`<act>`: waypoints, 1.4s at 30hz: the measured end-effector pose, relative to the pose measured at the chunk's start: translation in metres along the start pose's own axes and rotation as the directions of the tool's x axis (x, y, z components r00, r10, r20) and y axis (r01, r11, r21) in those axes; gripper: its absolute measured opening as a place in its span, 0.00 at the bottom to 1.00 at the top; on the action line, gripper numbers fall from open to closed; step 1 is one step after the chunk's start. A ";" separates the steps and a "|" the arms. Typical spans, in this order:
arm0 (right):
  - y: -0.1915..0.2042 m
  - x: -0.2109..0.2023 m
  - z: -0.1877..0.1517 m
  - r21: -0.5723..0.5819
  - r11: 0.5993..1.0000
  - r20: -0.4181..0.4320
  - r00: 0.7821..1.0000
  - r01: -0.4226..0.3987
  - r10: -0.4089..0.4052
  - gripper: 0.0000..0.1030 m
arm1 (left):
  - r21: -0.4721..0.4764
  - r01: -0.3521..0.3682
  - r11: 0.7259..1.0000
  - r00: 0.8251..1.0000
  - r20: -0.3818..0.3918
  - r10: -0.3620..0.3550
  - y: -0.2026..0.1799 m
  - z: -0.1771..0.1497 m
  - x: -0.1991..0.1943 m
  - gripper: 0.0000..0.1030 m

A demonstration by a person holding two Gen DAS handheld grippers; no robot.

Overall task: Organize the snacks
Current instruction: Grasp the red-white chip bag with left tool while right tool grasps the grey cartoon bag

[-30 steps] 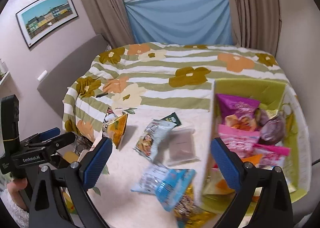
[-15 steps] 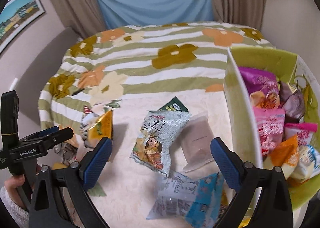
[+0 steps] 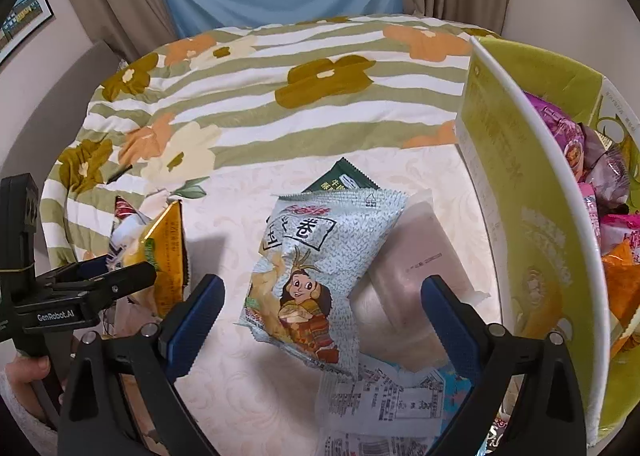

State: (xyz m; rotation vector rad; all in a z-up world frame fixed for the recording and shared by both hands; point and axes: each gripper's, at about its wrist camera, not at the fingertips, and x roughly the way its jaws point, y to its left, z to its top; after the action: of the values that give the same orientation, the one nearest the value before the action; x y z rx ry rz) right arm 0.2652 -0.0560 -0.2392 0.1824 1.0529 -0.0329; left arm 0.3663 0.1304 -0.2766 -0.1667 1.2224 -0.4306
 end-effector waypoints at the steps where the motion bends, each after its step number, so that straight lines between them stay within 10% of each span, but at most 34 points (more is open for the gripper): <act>1: 0.000 0.001 0.000 -0.001 1.000 -0.001 1.000 0.000 0.000 0.95 | -0.003 0.004 1.000 1.000 0.000 -0.004 0.001 0.000 0.001 0.93; 12: 0.004 0.018 0.004 -0.025 1.000 -0.026 1.000 -0.015 0.014 0.85 | -0.007 0.026 1.000 1.000 -0.008 -0.026 0.001 -0.001 0.001 0.74; 20: 0.007 0.030 0.008 -0.043 0.999 -0.042 0.999 -0.024 0.022 0.83 | -0.027 0.001 1.000 1.000 -0.003 -0.001 0.002 -0.011 -0.011 0.73; 36: 0.023 0.045 0.001 -0.079 0.995 -0.103 0.994 -0.052 0.044 0.41 | -0.070 -0.026 0.997 0.998 0.064 0.031 0.013 -0.030 -0.056 0.73; 42: 0.029 0.027 0.001 -0.088 0.994 -0.072 0.996 -0.058 0.051 0.39 | -0.073 -0.035 0.997 0.994 0.102 0.042 0.008 -0.033 -0.080 0.73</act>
State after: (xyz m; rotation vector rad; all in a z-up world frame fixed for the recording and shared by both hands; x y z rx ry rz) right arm 0.2833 -0.0258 -0.2584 0.1314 1.1163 0.0704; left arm 0.3156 0.1736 -0.2210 -0.2236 1.1381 -0.3408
